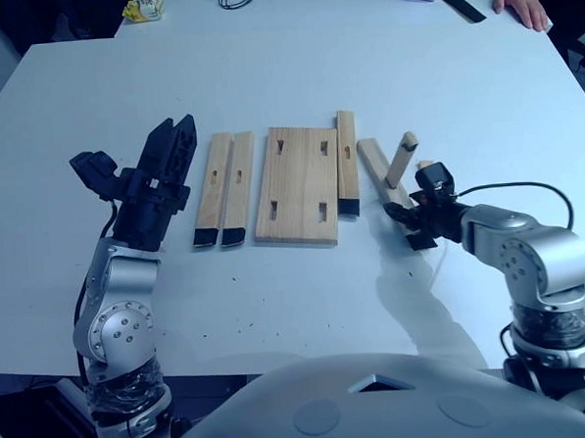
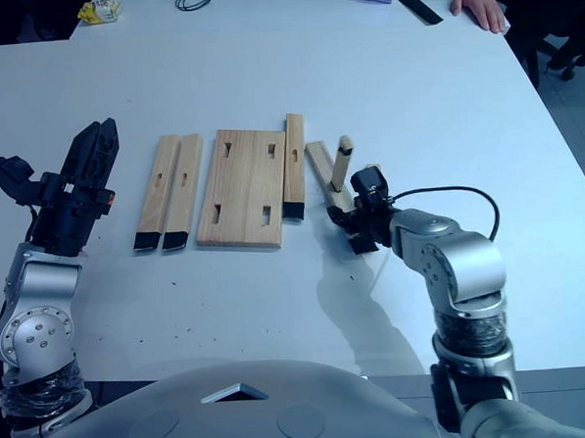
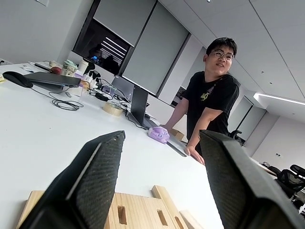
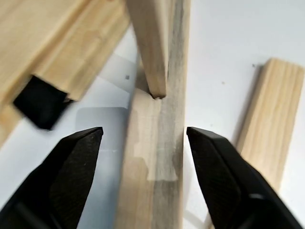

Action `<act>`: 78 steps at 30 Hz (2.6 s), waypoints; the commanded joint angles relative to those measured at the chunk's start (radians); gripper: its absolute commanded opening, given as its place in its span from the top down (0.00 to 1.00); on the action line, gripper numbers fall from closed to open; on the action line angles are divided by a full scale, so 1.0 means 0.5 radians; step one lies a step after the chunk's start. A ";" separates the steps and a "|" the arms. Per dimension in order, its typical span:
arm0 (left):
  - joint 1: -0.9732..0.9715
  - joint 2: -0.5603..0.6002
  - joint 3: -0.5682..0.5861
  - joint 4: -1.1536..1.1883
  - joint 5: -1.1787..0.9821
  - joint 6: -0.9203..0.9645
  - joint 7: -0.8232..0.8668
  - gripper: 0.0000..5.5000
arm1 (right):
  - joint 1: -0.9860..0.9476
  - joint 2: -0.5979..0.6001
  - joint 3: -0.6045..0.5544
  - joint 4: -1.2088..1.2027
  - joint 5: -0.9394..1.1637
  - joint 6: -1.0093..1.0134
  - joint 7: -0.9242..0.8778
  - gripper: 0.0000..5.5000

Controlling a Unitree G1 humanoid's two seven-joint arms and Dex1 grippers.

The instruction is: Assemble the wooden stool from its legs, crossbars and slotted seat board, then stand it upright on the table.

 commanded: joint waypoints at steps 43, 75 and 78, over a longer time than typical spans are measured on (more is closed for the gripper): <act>-0.716 -0.034 -0.121 0.273 -0.307 0.335 0.312 0.48 | -0.901 -0.199 -0.508 0.891 0.507 -0.873 0.709 0.63; -0.894 -0.021 -0.394 0.037 -1.296 0.671 0.157 0.32 | -1.202 -0.017 -0.470 0.847 2.128 -0.043 0.859 0.63; -0.899 0.002 -0.419 0.044 -1.335 0.678 0.191 0.32 | -1.175 -0.031 -0.418 0.811 2.138 -0.062 0.889 0.63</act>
